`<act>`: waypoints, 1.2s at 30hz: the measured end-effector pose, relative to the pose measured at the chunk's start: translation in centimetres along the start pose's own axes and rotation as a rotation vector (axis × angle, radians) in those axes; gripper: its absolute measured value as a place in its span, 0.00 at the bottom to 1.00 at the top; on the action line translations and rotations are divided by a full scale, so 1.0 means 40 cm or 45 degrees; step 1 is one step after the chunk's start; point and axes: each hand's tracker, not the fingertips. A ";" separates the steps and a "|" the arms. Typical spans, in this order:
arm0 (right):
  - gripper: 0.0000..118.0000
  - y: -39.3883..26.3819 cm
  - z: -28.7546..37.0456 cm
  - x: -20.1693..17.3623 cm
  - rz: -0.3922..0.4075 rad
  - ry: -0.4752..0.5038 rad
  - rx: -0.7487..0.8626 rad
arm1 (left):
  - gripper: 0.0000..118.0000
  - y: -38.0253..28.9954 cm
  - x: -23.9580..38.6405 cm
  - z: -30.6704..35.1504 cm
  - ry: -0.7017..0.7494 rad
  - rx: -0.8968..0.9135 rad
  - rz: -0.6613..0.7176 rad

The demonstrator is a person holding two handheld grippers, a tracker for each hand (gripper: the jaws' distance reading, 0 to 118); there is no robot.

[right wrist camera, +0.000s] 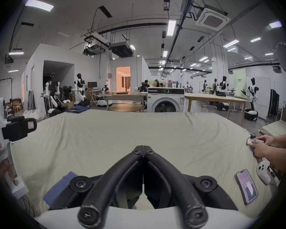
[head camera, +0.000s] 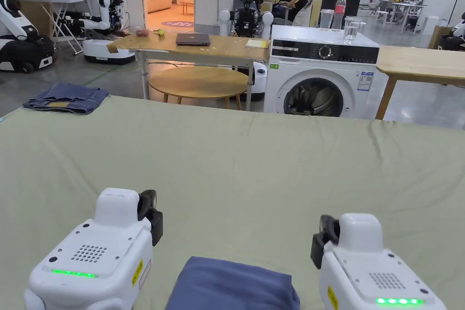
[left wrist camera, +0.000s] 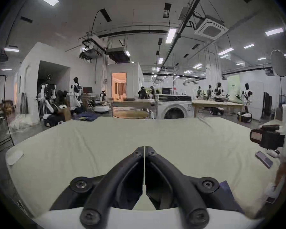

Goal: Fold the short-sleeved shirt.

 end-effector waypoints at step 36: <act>0.00 -0.225 -0.128 -0.088 0.057 0.132 -0.602 | 0.63 -0.181 -0.366 -0.334 -0.989 -1.221 0.891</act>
